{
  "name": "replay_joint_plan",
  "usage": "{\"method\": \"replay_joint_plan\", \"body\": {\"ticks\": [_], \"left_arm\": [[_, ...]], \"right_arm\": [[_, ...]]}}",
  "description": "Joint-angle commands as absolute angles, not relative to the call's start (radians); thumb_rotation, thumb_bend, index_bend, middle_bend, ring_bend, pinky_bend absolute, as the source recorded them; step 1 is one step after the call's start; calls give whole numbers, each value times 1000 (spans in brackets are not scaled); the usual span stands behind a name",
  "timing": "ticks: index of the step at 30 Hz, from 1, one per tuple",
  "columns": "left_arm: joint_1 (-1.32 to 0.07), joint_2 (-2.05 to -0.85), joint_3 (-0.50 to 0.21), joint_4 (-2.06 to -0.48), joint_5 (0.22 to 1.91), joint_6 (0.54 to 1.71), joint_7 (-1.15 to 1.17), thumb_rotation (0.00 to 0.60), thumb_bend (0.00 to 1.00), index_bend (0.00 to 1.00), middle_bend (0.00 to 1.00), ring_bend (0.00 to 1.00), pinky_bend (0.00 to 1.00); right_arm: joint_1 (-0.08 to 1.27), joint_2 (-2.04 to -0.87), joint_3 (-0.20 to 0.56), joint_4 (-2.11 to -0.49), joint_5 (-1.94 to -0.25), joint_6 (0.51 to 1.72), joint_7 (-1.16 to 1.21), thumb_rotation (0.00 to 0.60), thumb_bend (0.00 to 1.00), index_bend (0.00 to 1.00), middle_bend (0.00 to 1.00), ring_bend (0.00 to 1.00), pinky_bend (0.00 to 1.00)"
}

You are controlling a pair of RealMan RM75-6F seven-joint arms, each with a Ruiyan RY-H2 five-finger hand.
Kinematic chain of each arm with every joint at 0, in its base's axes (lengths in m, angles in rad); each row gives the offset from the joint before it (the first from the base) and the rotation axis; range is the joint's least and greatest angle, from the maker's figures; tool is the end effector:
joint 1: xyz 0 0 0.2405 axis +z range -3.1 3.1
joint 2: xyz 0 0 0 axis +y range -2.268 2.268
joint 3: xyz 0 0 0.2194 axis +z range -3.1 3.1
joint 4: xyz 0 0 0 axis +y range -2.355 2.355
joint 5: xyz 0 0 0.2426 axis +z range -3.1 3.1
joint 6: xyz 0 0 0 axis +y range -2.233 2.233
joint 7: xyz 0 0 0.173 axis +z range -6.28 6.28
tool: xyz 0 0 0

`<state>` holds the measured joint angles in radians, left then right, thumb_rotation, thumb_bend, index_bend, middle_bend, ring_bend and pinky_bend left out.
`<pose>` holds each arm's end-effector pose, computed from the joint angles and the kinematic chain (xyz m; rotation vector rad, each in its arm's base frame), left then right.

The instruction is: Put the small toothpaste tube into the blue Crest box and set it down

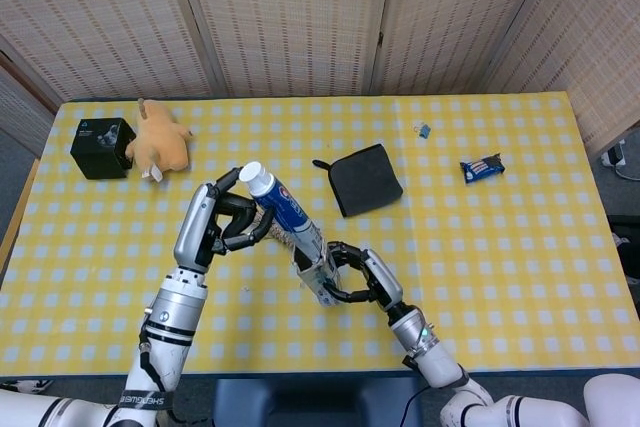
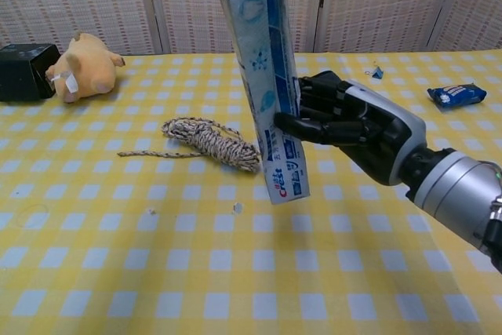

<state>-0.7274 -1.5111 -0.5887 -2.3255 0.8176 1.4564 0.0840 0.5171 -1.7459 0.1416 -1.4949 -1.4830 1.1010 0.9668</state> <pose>0.0692 0.2799 0.0920 -1.0495 -1.7469 -1.9200 -0.0782 -0.2713 -0.0939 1.1588 -2.2709 1.8085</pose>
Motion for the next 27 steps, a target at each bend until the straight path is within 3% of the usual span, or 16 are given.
{"method": "replay_joint_plan", "body": {"ticks": [1, 19, 21, 24, 27], "left_arm": [[-724, -1507, -586, -2317, 816, 1448, 72, 600, 794, 900, 1000, 1000, 1000], [-708, -1563, -458, -2356, 986, 1470, 98, 600, 789, 891, 1000, 1000, 1000], [-709, -1574, -447, -2356, 1003, 1476, 111, 600, 727, 808, 1000, 1000, 1000], [-711, -1581, -444, -2356, 1002, 1477, 125, 600, 496, 570, 1000, 1000, 1000], [-711, -1577, -442, -2356, 992, 1469, 131, 600, 344, 416, 1000, 1000, 1000]], "right_arm": [[518, -1746, 143, -1493, -1483, 1103, 972, 600, 346, 563, 312, 382, 447], [522, -1764, 156, -1470, -1464, 1115, 973, 600, 345, 563, 312, 381, 447], [522, -1765, 155, -1470, -1464, 1114, 971, 600, 346, 563, 312, 381, 447], [521, -1766, 152, -1473, -1466, 1117, 968, 600, 346, 563, 312, 381, 447], [521, -1766, 151, -1475, -1467, 1118, 967, 600, 346, 563, 312, 382, 446]]}}
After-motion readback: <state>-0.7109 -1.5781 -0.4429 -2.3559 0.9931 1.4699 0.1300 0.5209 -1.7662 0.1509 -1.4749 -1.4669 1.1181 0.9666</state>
